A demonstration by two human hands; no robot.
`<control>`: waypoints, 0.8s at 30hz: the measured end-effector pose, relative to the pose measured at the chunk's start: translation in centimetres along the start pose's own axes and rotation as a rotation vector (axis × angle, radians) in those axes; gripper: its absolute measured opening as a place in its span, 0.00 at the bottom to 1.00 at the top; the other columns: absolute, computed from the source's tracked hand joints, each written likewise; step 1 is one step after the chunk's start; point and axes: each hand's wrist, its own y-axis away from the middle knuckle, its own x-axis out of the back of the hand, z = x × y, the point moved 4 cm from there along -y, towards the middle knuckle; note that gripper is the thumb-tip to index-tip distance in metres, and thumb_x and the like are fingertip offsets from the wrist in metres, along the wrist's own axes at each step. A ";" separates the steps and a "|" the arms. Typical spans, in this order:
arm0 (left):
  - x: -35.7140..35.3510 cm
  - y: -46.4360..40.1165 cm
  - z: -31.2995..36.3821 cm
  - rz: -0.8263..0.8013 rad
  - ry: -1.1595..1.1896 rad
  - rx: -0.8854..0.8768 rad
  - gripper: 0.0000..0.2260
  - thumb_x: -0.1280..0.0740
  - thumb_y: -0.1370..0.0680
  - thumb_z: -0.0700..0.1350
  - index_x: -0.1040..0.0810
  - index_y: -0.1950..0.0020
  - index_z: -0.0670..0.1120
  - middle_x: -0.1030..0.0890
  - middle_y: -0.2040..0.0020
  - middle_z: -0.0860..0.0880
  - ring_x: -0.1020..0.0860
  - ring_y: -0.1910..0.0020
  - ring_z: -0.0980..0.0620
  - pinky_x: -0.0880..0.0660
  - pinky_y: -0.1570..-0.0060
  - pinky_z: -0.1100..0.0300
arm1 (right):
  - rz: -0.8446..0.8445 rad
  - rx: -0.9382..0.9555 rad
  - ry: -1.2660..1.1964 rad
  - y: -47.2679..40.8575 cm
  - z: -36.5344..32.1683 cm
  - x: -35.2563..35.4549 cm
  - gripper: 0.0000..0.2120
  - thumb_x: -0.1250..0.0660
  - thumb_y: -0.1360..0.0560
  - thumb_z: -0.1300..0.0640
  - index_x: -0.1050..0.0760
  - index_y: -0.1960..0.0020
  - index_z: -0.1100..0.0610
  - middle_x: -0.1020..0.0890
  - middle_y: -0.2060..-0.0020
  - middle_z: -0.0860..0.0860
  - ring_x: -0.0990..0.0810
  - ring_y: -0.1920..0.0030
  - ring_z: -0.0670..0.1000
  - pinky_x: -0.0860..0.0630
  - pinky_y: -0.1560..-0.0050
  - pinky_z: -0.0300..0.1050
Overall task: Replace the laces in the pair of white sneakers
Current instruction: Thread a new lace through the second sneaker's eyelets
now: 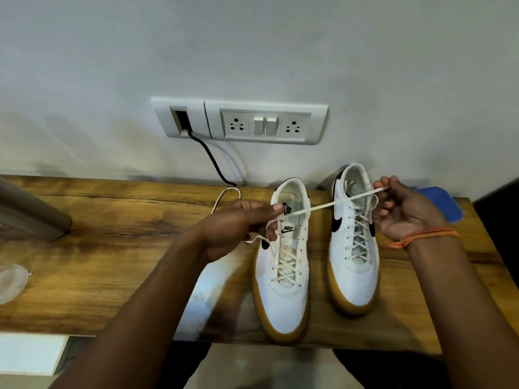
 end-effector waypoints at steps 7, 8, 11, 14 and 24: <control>0.6 -0.2 0.5 0.006 0.238 -0.062 0.16 0.37 0.25 0.57 0.21 0.66 0.48 0.22 0.64 0.46 0.20 0.58 0.49 0.40 0.62 0.55 | 0.044 0.003 0.004 -0.1 0.6 -0.2 0.09 0.38 0.20 0.50 0.25 0.56 0.53 0.21 0.74 0.45 0.34 0.79 0.41 0.37 0.76 0.32; 0.9 -0.1 0.6 0.018 0.261 -0.068 0.16 0.36 0.26 0.56 0.22 0.67 0.47 0.22 0.66 0.46 0.20 0.58 0.48 0.39 0.62 0.54 | 0.054 0.000 -0.001 -0.1 0.6 -0.1 0.09 0.37 0.20 0.50 0.24 0.56 0.53 0.22 0.74 0.45 0.34 0.79 0.41 0.37 0.76 0.33; 1.7 -0.1 0.6 0.106 0.282 -0.049 0.15 0.33 0.25 0.51 0.25 0.70 0.47 0.27 0.73 0.48 0.20 0.61 0.46 0.37 0.59 0.53 | 0.075 -0.007 0.002 -0.2 0.7 0.2 0.10 0.38 0.19 0.51 0.24 0.56 0.53 0.23 0.75 0.45 0.34 0.80 0.42 0.37 0.76 0.33; 2.8 -0.2 0.1 0.306 0.154 0.032 0.15 0.32 0.23 0.49 0.28 0.67 0.46 0.32 0.78 0.50 0.19 0.63 0.46 0.31 0.63 0.58 | 0.084 -0.012 0.005 -0.2 0.8 0.1 0.10 0.38 0.19 0.51 0.25 0.57 0.53 0.22 0.72 0.45 0.34 0.79 0.42 0.37 0.76 0.33; 5.8 0.3 -3.3 0.302 -0.786 0.435 0.25 0.38 0.20 0.59 0.16 0.67 0.45 0.15 0.66 0.48 0.20 0.60 0.54 0.28 0.51 0.57 | 0.106 0.007 0.040 -0.5 0.9 0.3 0.12 0.39 0.19 0.50 0.23 0.58 0.54 0.23 0.70 0.45 0.33 0.78 0.42 0.35 0.76 0.31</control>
